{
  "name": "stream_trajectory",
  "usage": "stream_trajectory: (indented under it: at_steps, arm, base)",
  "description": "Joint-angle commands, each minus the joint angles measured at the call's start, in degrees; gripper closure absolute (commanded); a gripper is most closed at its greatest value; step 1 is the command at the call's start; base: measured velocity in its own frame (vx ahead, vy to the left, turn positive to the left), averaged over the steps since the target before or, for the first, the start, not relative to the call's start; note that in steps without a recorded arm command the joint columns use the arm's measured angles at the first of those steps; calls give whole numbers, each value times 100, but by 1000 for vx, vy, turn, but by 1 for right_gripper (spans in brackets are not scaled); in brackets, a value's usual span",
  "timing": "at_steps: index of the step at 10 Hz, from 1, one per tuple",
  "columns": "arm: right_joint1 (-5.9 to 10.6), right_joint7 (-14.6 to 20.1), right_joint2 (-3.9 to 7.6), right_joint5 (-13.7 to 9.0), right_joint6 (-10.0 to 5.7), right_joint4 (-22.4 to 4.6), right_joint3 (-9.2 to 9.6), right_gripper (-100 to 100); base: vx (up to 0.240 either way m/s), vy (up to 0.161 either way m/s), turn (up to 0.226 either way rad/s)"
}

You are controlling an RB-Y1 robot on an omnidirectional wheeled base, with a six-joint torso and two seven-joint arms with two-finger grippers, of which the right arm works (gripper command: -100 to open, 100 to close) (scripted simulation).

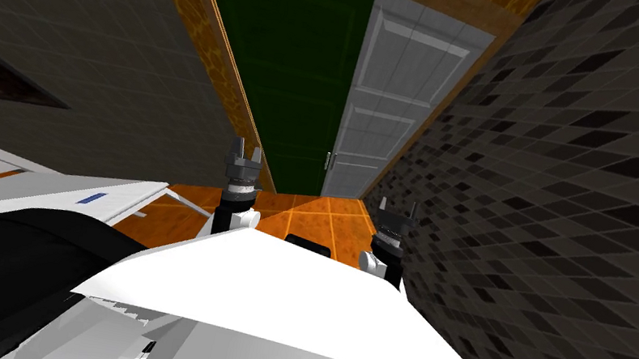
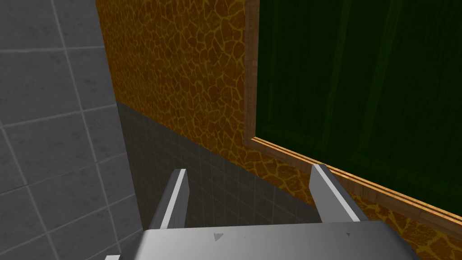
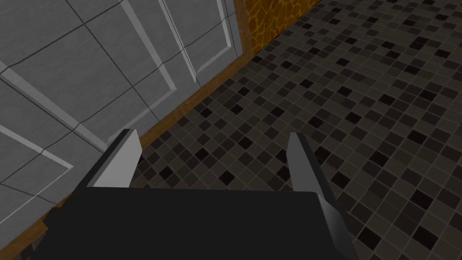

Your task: Pull the door open

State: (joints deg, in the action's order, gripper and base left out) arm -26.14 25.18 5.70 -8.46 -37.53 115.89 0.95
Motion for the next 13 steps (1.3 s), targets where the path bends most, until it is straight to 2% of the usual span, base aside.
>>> stream_trajectory:
  at_steps: [1,13]
  arm:
    - [21,222,60,-80,-26,-177,45,-100]
    - [292,1849,465,-664,-325,-1764,437,-100]
  base:
    - [90,31,79]
    - [102,14,88]
